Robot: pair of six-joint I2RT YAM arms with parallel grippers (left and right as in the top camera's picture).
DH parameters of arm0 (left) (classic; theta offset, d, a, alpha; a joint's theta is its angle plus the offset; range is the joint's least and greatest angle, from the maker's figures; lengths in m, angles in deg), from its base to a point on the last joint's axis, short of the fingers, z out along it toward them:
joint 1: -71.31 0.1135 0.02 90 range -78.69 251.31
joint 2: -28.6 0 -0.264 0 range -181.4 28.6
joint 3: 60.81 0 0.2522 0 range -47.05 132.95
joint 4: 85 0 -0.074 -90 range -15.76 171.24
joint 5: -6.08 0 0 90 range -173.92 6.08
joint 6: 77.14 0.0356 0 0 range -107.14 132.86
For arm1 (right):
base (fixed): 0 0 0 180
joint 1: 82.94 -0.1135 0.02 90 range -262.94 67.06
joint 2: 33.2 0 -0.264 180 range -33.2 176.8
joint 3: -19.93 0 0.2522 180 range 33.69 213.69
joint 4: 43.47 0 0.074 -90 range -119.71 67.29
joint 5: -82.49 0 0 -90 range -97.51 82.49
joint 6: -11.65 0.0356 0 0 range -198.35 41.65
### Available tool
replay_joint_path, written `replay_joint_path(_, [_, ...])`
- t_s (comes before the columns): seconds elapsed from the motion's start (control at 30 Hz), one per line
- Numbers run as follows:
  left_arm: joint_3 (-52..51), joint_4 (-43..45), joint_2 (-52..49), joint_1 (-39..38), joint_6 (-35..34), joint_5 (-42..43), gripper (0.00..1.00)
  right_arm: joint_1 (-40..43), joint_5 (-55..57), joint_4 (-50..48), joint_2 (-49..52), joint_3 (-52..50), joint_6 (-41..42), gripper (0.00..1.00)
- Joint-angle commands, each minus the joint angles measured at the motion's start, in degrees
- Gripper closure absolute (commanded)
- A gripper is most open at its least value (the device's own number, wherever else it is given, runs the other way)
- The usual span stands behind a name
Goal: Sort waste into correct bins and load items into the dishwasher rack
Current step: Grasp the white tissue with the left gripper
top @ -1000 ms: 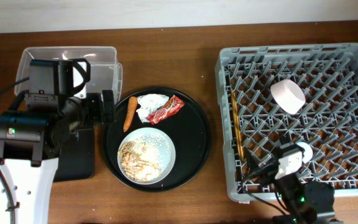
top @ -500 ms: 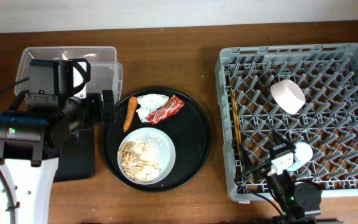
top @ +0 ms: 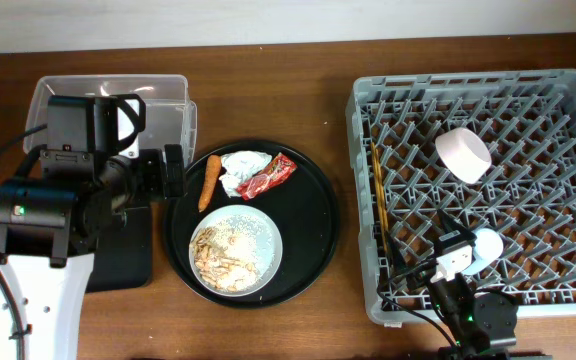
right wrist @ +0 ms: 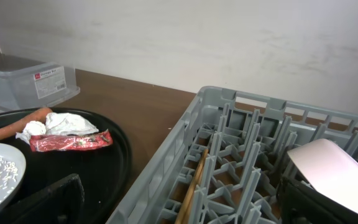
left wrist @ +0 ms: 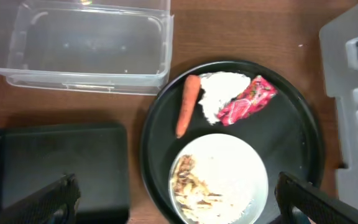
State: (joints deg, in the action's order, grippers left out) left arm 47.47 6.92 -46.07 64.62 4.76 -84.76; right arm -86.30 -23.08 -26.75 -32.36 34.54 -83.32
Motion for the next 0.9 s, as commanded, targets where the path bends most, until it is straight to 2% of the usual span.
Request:
replay_joint_path(0.0, [0.28, 5.18, -0.28, -0.31, -1.73, 7.19, 0.01, 0.39, -0.48, 0.00, -0.52, -0.52, -0.17, 0.02])
replay_joint_path(0.13, [-2.84, 12.87, -3.08, -1.92, -1.73, 10.99, 0.01, 0.39, -0.48, -0.02, -0.52, -0.52, -0.17, 0.02])
replay_joint_path(0.23, [-4.24, 14.38, -9.68, -5.31, -1.70, 10.88, 0.17, 0.39, -0.48, 0.00, -0.52, -0.52, -0.17, 0.02])
replay_joint_path(0.27, [-4.24, 14.67, -12.90, -6.67, -1.70, 10.86, 0.20, 0.39, -0.48, 0.00, -0.52, -0.52, -0.17, 0.02])
replay_joint_path(0.33, [-4.26, 15.43, -17.55, -8.63, -1.68, 9.25, 0.24, 0.39, -0.48, -0.02, -0.52, -0.52, -0.17, 0.02])
replay_joint_path(0.53, [-4.26, 21.07, -32.59, -13.75, -1.25, 1.07, 0.27, 0.39, -0.48, -0.02, -0.52, -0.52, -0.17, 0.02])
replay_joint_path(0.63, [-4.26, 24.96, -39.39, -14.71, -1.29, -5.42, 0.40, 0.39, -0.48, -0.02, -0.52, -0.52, -0.17, 0.02])
replay_joint_path(0.77, [-4.26, 29.99, -44.59, -14.51, -1.29, -6.91, 0.41, 0.39, -0.48, 0.00, -0.52, -0.52, -0.17, 0.02])
replay_joint_path(0.87, [-4.26, 31.95, -48.94, -14.58, -1.29, -5.44, 0.49, 0.39, -0.48, -0.02, -0.52, -0.52, -0.17, 0.02])
